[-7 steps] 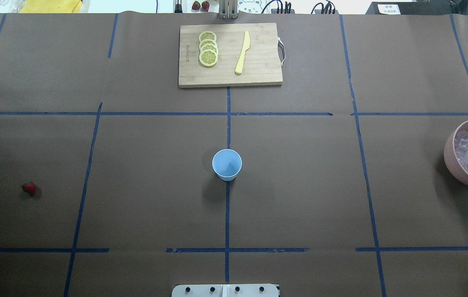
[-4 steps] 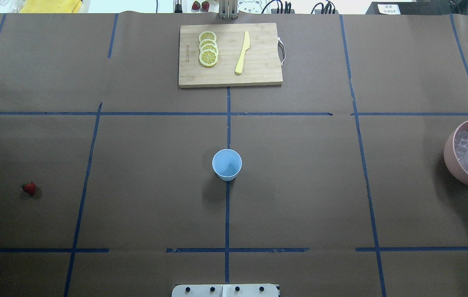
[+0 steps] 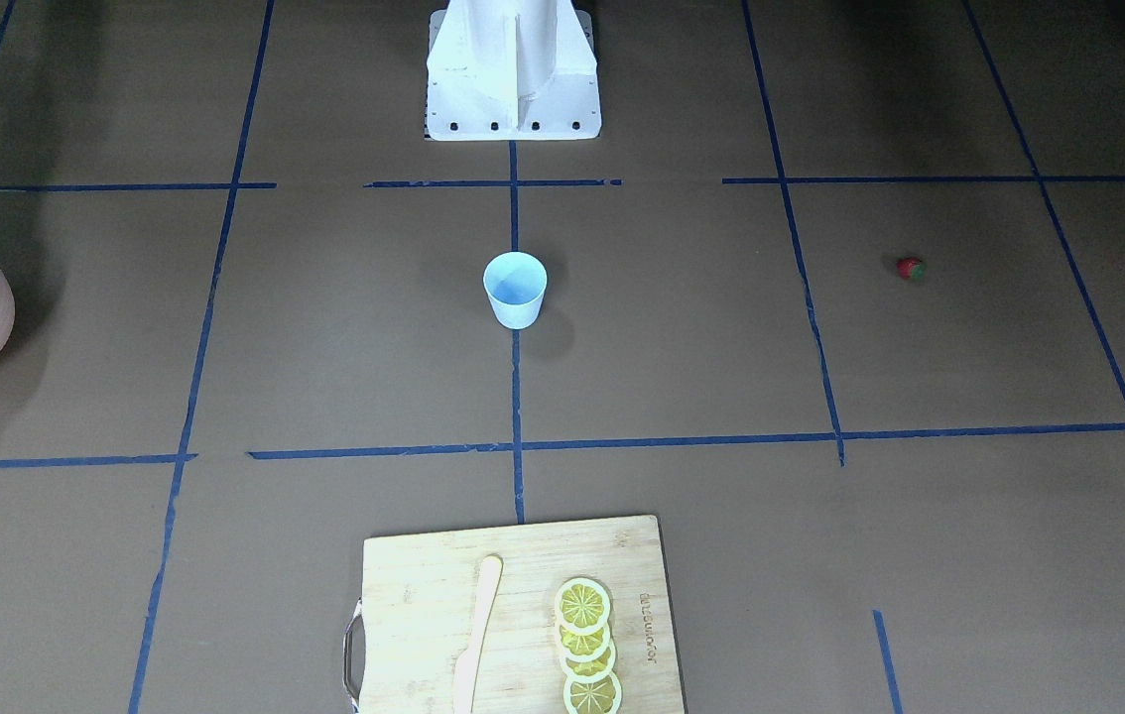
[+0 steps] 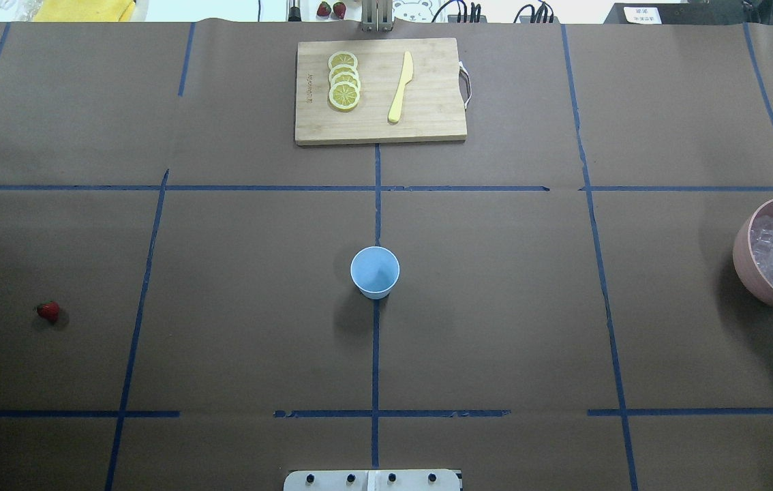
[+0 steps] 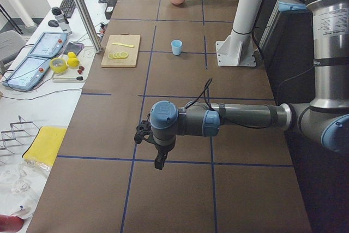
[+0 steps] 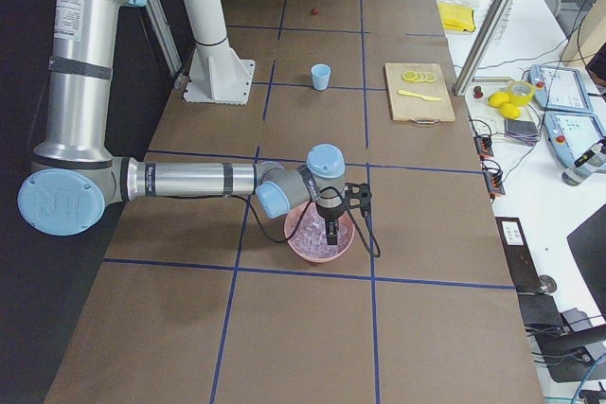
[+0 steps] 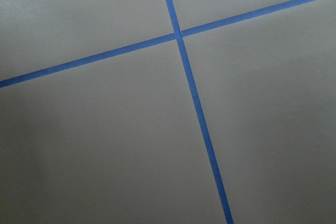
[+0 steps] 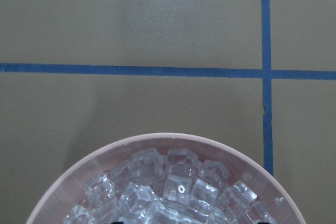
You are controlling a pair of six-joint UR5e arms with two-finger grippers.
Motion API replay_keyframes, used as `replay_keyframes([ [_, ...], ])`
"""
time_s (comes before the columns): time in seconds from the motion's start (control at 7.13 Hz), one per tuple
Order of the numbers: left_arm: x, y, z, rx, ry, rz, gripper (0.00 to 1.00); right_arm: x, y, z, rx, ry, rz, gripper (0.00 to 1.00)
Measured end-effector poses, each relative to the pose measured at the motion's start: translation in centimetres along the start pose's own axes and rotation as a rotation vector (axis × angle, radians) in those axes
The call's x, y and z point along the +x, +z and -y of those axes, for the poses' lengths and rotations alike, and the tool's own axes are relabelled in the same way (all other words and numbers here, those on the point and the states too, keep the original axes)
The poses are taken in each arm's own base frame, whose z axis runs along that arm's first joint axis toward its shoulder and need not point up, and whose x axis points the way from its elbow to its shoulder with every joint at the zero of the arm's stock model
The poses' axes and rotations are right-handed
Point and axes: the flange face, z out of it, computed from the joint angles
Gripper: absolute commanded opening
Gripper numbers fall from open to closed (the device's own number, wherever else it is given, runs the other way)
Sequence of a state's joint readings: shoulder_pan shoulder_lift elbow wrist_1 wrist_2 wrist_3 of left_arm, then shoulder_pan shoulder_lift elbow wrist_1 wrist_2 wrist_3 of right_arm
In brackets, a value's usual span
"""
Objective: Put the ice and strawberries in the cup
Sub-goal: 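Lower the right gripper into the pink bowl and grasp an ice cube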
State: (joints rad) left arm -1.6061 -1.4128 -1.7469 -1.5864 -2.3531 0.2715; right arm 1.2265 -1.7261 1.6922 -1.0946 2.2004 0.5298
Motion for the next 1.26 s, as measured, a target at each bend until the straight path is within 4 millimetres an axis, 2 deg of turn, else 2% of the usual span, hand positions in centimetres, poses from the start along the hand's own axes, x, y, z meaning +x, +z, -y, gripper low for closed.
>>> replay_keyframes([
  [0.98, -0.2, 0.4, -0.8, -0.009, -0.008, -0.002, 1.0, 0.5, 1.5, -1.3, -0.023, -0.011, -0.04, 0.7],
  [1.12, -0.2, 0.4, -0.8, -0.008, -0.007, -0.002, 1.0, 0.6, 1.9, -1.4, -0.032, -0.013, -0.041, 0.64],
  [1.26, -0.2, 0.4, -0.9, -0.008, -0.007, -0.002, 1.0, 0.7, 2.2, -1.6, -0.039, -0.015, -0.042, 0.38],
])
